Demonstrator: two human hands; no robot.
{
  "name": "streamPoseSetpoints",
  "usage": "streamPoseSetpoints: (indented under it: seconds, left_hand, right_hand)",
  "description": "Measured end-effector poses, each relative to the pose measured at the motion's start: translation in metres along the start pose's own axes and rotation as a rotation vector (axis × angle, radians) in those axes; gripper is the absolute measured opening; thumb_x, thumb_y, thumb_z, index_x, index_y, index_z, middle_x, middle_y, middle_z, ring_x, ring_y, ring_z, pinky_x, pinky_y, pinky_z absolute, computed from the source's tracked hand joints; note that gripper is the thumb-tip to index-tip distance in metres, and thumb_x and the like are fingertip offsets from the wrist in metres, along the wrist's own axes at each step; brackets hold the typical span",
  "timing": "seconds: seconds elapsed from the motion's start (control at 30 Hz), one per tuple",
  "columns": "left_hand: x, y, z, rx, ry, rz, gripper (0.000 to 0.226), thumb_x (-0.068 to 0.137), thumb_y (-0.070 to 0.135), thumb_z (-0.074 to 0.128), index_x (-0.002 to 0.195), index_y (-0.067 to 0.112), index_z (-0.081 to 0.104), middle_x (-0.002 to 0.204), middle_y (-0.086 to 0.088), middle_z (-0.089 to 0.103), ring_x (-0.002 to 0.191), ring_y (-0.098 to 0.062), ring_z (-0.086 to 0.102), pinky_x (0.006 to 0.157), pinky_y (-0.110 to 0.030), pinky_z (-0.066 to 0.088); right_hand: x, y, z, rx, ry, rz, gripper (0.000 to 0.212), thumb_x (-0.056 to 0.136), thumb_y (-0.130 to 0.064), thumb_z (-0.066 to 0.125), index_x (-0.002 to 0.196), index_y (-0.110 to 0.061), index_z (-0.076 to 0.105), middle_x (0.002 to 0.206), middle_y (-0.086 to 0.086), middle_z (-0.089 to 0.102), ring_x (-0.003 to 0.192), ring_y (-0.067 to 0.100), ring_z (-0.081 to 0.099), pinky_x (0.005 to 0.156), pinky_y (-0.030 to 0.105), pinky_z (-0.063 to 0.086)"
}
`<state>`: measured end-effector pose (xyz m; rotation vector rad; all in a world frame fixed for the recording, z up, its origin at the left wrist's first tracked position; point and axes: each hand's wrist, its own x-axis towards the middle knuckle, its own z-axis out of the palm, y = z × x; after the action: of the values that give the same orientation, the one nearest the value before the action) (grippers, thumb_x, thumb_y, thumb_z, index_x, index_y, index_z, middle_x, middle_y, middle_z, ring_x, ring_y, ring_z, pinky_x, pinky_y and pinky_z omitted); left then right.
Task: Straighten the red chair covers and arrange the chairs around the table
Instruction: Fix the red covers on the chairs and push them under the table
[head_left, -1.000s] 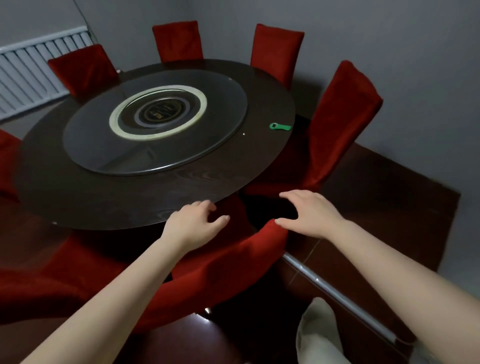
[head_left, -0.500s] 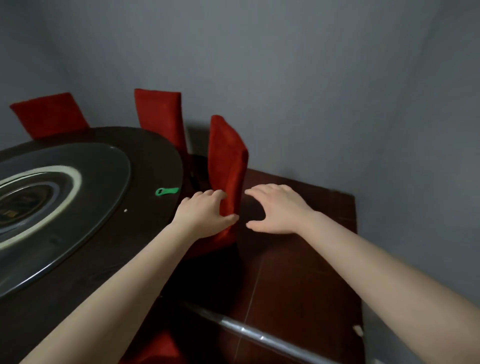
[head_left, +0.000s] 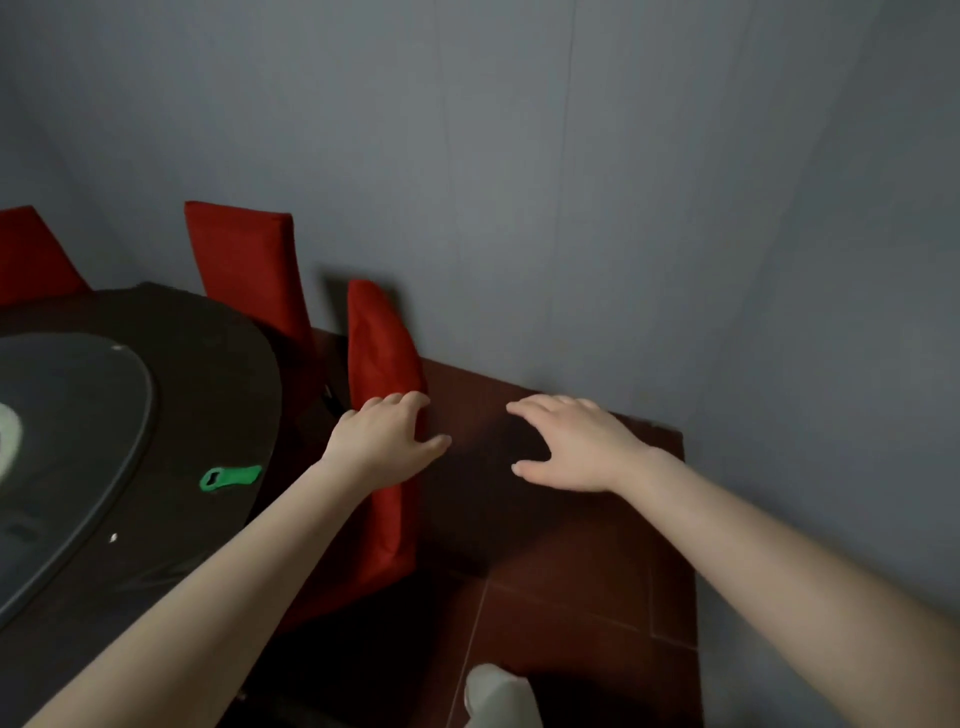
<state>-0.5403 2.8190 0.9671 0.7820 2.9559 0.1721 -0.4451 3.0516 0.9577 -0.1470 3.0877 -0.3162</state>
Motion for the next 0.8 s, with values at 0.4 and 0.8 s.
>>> streamPoseSetpoints:
  seconds: [0.4, 0.8]
  left_hand:
    - [0.207, -0.062, -0.016, 0.041, -0.052, -0.201, 0.075, 0.089, 0.070, 0.048, 0.147, 0.024, 0.039, 0.143, -0.004, 0.051, 0.133, -0.028, 0.046, 0.103, -0.047, 0.039]
    - [0.317, -0.115, 0.006, -0.047, 0.012, -0.555, 0.074, 0.087, 0.070, 0.049, 0.145, 0.025, 0.040, 0.141, -0.001, 0.053, 0.130, -0.027, 0.048, 0.103, -0.045, 0.039]
  right_hand:
    - [0.195, 0.105, -0.016, 0.031, -0.072, -0.018, 0.080, 0.083, -0.061, 0.057, 0.151, -0.029, 0.029, 0.155, -0.007, 0.034, 0.140, 0.017, 0.034, 0.114, 0.038, 0.029]
    - [0.466, 0.105, -0.004, -0.046, -0.169, -0.568, 0.082, 0.081, -0.060, 0.059, 0.150, -0.027, 0.031, 0.154, -0.003, 0.037, 0.139, 0.019, 0.037, 0.112, 0.039, 0.032]
